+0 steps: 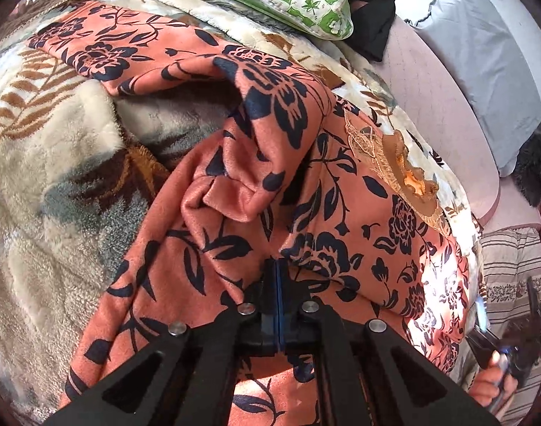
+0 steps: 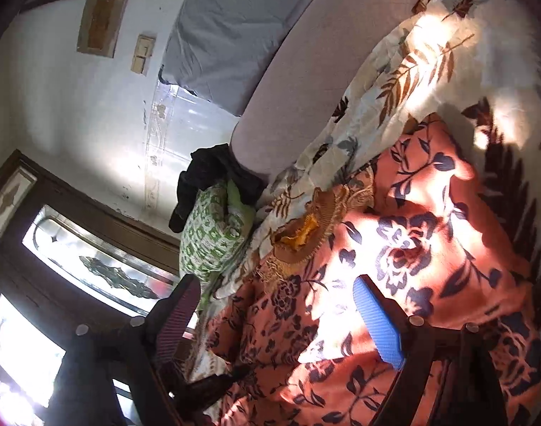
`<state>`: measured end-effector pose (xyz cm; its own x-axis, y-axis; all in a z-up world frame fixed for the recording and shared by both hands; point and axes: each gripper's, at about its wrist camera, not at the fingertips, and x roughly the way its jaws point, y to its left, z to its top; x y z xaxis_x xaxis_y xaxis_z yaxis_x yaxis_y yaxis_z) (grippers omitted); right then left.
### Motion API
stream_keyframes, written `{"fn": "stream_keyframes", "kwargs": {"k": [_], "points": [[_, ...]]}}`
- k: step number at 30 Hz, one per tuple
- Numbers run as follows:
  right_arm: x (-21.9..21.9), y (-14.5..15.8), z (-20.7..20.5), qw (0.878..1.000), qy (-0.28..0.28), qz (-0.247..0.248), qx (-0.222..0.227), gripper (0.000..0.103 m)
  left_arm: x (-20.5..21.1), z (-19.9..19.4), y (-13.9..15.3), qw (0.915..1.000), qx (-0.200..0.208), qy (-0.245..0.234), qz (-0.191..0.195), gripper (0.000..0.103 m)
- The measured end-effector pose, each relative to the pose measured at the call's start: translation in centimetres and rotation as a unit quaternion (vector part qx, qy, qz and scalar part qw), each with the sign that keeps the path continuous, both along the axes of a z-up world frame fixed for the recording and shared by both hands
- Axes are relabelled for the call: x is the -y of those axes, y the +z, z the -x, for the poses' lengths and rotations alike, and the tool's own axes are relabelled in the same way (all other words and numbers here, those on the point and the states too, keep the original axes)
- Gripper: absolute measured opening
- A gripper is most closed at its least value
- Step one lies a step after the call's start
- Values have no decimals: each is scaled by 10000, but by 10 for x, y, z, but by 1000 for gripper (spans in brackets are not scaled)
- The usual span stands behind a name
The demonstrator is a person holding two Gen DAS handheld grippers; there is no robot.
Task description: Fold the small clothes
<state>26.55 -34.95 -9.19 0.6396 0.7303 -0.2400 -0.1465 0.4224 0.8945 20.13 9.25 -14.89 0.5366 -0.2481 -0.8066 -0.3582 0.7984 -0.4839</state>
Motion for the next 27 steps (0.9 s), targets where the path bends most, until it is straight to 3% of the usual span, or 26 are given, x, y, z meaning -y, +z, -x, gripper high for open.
{"fn": "stream_keyframes", "kwargs": {"k": [1, 3, 4, 5, 7, 8, 10, 14, 18, 24, 25, 26, 27], "points": [[-7, -12, -18, 9997, 26, -73, -235, 96, -2, 1, 2, 9999, 15, -59, 101, 2], [-29, -52, -54, 9902, 253, 510, -1277, 96, -11, 9, 12, 9993, 124, -195, 283, 7], [-35, -48, -56, 9894, 209, 769, -1214, 95, -17, 14, 20, 9989, 240, -237, 312, 23], [-40, -31, -52, 9918, 279, 826, -937, 97, -29, 20, 30, 9983, 425, -229, 325, 53], [-48, -1, -31, 9958, 566, 622, -349, 96, -58, 33, 45, 9971, 732, 41, 225, 88], [-48, 9, -15, 9957, 461, 776, -230, 96, -79, 40, 51, 9951, 944, 245, 146, 89], [-49, 12, 16, 9938, 445, 1006, -184, 96, -122, 39, 53, 9925, 1062, 555, 241, 89], [-55, -17, 73, 9865, 610, 1450, -453, 96, -215, 17, 27, 9772, 979, 1495, 1143, 88], [-57, -37, 106, 9847, 525, 1594, -460, 96, -264, -16, 2, 9714, 743, 1968, 1099, 85], [-61, -41, 109, 9818, 550, 1787, -341, 96, -276, -40, 1, 9709, 698, 2117, 881, 83], [-61, -42, 108, 9819, 549, 1782, -321, 96, -277, -41, 1, 9704, 619, 2207, 759, 69], [-61, -42, 109, 9819, 562, 1787, -285, 96, -278, -44, 0, 9707, 428, 2296, 560, 36], [-61, -42, 109, 9816, 578, 1801, -251, 96, -281, -47, -3, 9708, 193, 2360, 392, 12]]}}
